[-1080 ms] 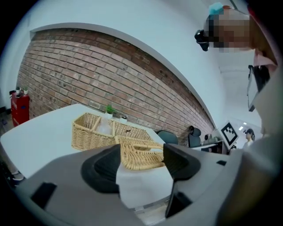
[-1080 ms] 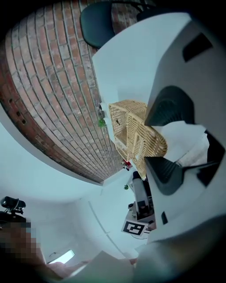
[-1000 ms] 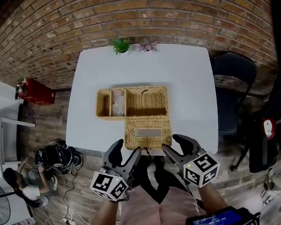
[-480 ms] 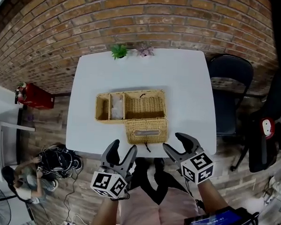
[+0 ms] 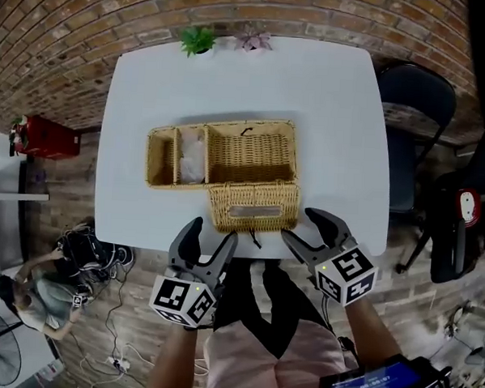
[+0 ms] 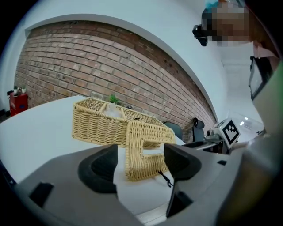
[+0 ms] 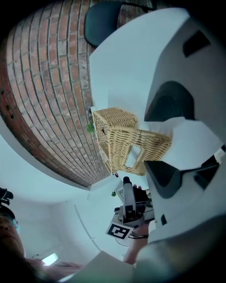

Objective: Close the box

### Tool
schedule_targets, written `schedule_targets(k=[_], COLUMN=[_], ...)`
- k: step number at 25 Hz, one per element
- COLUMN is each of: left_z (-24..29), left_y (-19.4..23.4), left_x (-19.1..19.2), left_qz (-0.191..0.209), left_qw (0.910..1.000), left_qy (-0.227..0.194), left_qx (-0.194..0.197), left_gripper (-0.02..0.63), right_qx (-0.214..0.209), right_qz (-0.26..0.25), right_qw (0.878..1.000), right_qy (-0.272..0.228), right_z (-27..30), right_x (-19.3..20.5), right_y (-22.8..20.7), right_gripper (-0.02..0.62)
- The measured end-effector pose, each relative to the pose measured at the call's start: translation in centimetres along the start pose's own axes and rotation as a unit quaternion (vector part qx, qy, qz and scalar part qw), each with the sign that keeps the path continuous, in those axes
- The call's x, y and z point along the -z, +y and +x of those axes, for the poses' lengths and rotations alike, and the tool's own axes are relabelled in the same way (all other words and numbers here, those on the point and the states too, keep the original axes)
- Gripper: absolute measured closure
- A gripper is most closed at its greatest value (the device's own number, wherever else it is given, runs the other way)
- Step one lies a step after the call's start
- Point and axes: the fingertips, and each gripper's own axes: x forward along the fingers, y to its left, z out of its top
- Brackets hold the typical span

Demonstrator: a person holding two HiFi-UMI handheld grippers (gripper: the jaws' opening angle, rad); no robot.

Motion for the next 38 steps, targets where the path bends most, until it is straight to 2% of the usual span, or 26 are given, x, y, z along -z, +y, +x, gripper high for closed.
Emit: schedule_targets(k=[9,12,16,19,23,29,32,38], left_z=[1.2,1.5,1.9,1.7,0.4,-1.7,-2.5,-3.0], left_y=[0.8,0.7,-0.4,-0.9,-1.3,-2.7,-3.0,-3.2], left_x=[1.9,2.2,2.5,3.0,2.7,1.3,0.3,-2.6], left_qz=[-0.020,-0.015,-0.005,-0.020,-0.051,-0.049,-0.062,-0.103], left_qw=[0.9997,0.9997,0.9989,0.9982,0.9972,0.9967,0.9955,0.9903], left_qy=[0.012,0.014,0.026,0.030,0.021,0.010,-0.003,-0.038], left_qx=[0.009,0.012,0.038,0.047,0.051,0.064,0.072,0.085], left_gripper=[0.273,0.272,0.272,0.272,0.272,0.272,0.272,0.272], right_qx=[-0.024,-0.035,-0.048,-0.050,-0.060,-0.082,-0.096,-0.099], right_qz=[-0.005,-0.014,-0.015,-0.010,-0.008,0.016,0.025,-0.001], right_qw=[0.999,0.998,0.998,0.998,0.997,0.996,0.994,0.995], right_qy=[0.035,0.044,0.048,0.046,0.049,0.040,0.034,0.003], right_z=[1.7,1.8,1.6,1.2,0.3,-1.8,-2.4,-3.3], right_x=[2.2,2.6,2.8,2.9,2.6,1.4,0.7,-1.6], right_y=[0.4,0.9,1.6,1.9,2.5,4.0,4.8,5.5], right_gripper=[0.307,0.313,0.333,0.339,0.348,0.351,0.329,0.297])
